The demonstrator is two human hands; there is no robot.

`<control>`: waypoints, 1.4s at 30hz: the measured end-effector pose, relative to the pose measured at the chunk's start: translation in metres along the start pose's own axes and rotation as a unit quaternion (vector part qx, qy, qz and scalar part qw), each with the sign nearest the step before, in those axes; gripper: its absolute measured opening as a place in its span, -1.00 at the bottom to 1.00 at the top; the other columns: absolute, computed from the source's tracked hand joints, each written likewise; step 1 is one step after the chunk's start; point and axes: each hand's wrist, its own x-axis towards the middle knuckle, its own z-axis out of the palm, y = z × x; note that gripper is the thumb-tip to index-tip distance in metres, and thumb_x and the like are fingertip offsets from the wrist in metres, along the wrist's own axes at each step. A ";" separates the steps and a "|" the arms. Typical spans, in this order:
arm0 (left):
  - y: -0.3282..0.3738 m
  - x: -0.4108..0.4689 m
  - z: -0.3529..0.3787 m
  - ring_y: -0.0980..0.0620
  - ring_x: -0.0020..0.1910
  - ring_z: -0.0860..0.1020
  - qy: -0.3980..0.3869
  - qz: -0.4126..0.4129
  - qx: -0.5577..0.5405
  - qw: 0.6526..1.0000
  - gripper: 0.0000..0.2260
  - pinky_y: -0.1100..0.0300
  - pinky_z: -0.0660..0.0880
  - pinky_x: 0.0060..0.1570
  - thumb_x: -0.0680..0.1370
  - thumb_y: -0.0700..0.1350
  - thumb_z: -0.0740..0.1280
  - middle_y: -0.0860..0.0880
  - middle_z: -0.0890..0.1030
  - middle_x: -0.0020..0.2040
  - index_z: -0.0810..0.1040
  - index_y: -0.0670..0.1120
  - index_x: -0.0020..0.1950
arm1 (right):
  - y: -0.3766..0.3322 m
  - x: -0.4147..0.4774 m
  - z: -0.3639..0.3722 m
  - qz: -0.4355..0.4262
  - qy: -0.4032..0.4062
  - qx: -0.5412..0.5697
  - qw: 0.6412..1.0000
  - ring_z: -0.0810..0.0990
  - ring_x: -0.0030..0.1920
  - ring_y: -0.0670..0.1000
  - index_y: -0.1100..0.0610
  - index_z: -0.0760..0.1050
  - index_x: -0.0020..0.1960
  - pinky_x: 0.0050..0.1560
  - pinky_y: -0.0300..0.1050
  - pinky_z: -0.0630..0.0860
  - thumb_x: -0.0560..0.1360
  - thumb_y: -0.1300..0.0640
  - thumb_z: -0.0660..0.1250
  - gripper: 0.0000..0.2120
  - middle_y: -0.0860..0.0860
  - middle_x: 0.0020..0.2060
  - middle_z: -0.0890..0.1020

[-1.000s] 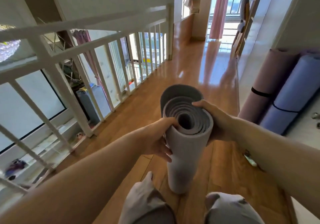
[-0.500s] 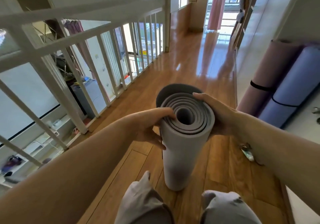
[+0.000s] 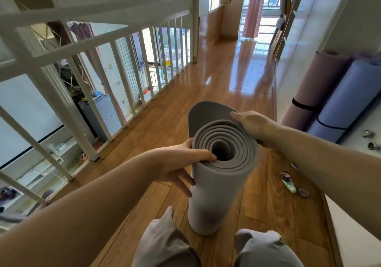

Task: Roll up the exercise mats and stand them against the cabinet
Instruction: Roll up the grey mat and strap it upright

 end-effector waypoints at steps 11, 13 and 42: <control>-0.016 -0.006 0.004 -0.15 0.10 0.58 0.057 0.007 0.000 0.998 -0.36 -0.15 0.58 0.02 0.51 0.13 0.34 -0.06 0.39 0.33 0.02 0.32 0.45 | -0.002 0.011 0.005 -0.066 0.067 0.087 0.992 0.45 -0.18 0.13 0.18 0.51 -0.03 -0.15 -0.02 0.42 0.65 -0.02 0.09 -0.67 0.13 -0.23 0.49; -0.014 -0.007 0.005 -0.12 0.09 0.58 0.056 0.008 0.019 0.998 -0.40 -0.11 0.59 0.01 0.52 0.13 0.32 -0.03 0.41 0.29 0.04 0.33 0.43 | -0.004 0.012 0.008 -0.076 0.063 0.102 0.990 0.49 -0.18 0.12 0.18 0.51 -0.05 -0.11 -0.03 0.45 0.65 -0.02 0.10 -0.67 0.13 -0.22 0.52; -0.016 0.007 0.027 0.00 0.04 0.61 0.211 0.105 -0.064 0.970 -0.68 -0.03 0.59 0.05 0.46 0.16 0.37 -0.01 0.60 0.05 0.42 0.10 0.14 | -0.027 -0.019 0.012 -0.193 -0.197 -0.309 0.910 0.63 -0.12 -0.16 -0.05 0.46 0.13 -0.10 -0.23 0.59 0.38 0.14 0.48 -0.62 -0.08 -0.08 0.63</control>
